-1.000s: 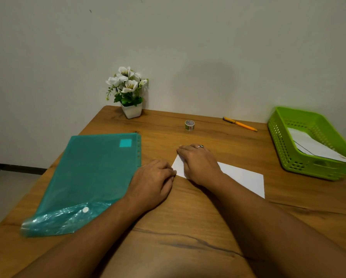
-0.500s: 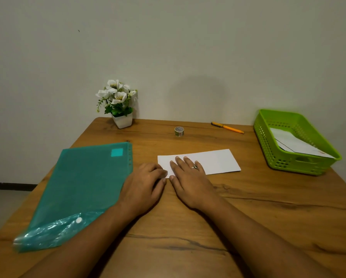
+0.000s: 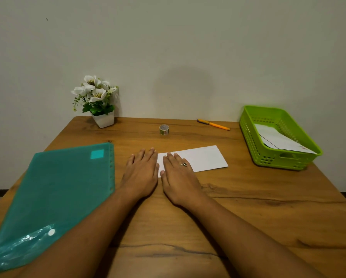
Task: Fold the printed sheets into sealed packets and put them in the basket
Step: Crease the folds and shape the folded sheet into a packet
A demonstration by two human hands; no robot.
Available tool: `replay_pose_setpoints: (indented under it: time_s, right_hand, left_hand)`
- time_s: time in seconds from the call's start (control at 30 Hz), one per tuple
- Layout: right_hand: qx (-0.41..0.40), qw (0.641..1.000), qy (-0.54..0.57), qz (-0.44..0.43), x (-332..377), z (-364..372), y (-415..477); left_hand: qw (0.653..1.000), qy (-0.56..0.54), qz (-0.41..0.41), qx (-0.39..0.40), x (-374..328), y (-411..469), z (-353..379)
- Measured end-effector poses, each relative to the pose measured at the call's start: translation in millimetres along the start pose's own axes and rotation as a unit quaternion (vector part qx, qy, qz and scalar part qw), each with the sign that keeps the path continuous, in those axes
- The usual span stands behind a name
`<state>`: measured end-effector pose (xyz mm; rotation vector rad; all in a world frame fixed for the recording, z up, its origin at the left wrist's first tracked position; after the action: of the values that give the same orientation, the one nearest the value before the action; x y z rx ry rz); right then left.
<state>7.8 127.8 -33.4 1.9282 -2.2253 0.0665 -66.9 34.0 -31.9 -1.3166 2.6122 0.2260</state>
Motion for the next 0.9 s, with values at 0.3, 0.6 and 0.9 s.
replay_pose_setpoints:
  time_s: [0.3, 0.6, 0.9]
  right_hand:
    - [0.051, 0.998, -0.031, 0.013, -43, 8, 21]
    - [0.047, 0.992, -0.065, 0.095, -138, -7, 14]
    - [0.038, 0.991, -0.075, 0.105, -141, -4, 15]
  left_hand:
    - [1.0, 0.018, -0.001, 0.02, -1, 3, 3]
    - [1.0, 0.019, 0.003, 0.013, -1, 2, 2]
    - [0.998, 0.052, 0.007, 0.019, -40, 20, 11]
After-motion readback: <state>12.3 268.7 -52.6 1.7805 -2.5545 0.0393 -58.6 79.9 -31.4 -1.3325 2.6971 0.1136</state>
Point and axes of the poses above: each hand's wrist, its own y-axis towards the middle knuckle, its own z-axis out of the palm, x = y × z, the point moved 7 cm from there along y, towards the middle knuckle, and after that the axes turned 5 degrees about -y, right-handed, at the moved point
